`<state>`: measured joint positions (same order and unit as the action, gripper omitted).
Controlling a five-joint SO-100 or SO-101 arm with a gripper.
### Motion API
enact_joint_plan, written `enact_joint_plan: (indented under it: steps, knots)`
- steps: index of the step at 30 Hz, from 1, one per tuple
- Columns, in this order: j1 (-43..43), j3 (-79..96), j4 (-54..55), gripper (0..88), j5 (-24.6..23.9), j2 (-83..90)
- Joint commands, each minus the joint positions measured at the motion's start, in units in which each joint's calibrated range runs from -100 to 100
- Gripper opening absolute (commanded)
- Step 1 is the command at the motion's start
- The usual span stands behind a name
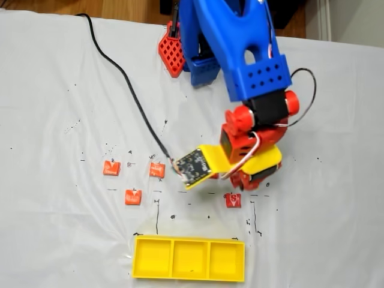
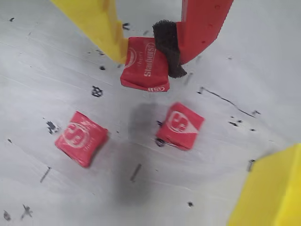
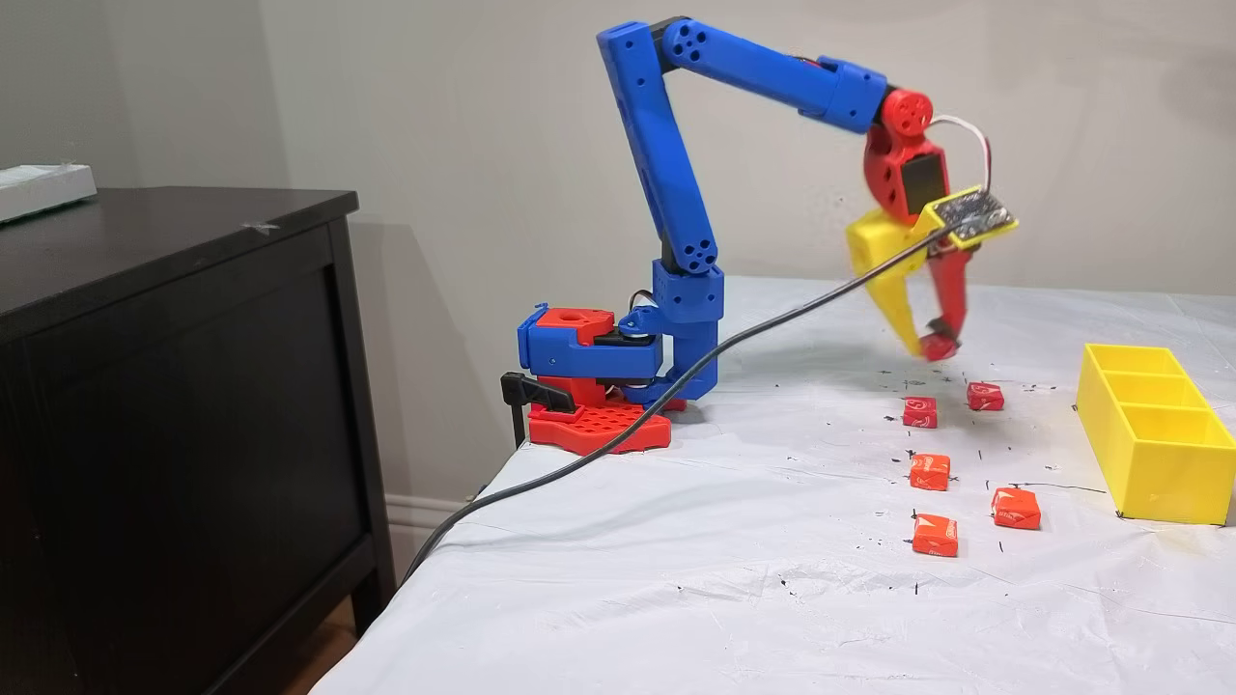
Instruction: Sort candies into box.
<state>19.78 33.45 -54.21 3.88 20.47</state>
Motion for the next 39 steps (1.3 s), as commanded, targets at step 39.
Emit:
enact_joint_plan:
  steps: [39]
  knots:
    - [-9.09, -21.02, 23.22, 0.2, -4.35, -15.05]
